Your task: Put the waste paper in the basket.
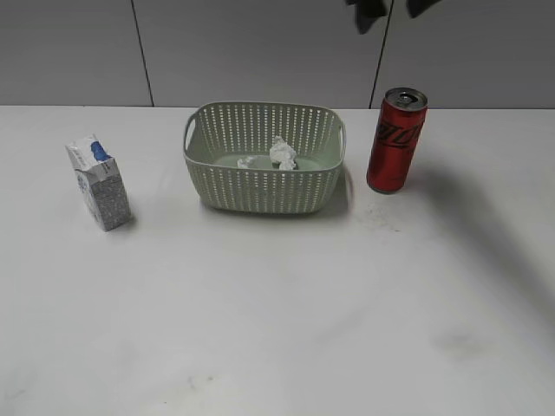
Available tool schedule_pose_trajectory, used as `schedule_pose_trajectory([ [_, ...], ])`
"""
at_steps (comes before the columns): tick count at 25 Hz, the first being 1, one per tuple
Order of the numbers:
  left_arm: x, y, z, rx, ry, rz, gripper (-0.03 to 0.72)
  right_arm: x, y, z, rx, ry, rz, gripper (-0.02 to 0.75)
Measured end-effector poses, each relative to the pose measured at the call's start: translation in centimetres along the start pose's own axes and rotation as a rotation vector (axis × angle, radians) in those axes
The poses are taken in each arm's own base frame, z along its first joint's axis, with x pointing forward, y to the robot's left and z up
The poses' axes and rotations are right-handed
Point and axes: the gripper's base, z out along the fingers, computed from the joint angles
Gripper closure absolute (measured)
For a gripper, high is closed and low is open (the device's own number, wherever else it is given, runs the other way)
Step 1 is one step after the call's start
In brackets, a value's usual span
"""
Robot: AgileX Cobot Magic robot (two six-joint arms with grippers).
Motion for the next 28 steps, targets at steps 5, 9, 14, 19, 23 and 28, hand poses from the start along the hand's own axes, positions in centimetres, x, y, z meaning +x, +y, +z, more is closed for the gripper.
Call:
schedule_pose_trajectory([
  [5, 0.0, 0.0, 0.0, 0.0, 0.0, 0.0, 0.1, 1.8, -8.9, 0.0, 0.053, 0.135, 0.198, 0.143],
  [9, 0.0, 0.0, 0.0, 0.0, 0.0, 0.0, 0.1, 2.8, -13.9, -0.9, 0.025, 0.131, 0.346, 0.143],
  [14, 0.0, 0.0, 0.0, 0.0, 0.0, 0.0, 0.1, 2.8, -15.4, -4.5, -0.003, 0.076, 0.392, 0.145],
  [19, 0.0, 0.0, 0.0, 0.0, 0.0, 0.0, 0.1, 5.7, -12.3, -9.1, -0.095, 0.122, 0.342, 0.145],
  [23, 0.0, 0.0, 0.0, 0.0, 0.0, 0.0, 0.1, 11.7, -9.8, -13.3, -0.115, 0.208, 0.292, 0.145],
  [28, 0.0, 0.0, 0.0, 0.0, 0.0, 0.0, 0.1, 20.7, -7.3, -17.8, -0.089, 0.234, 0.26, 0.146],
])
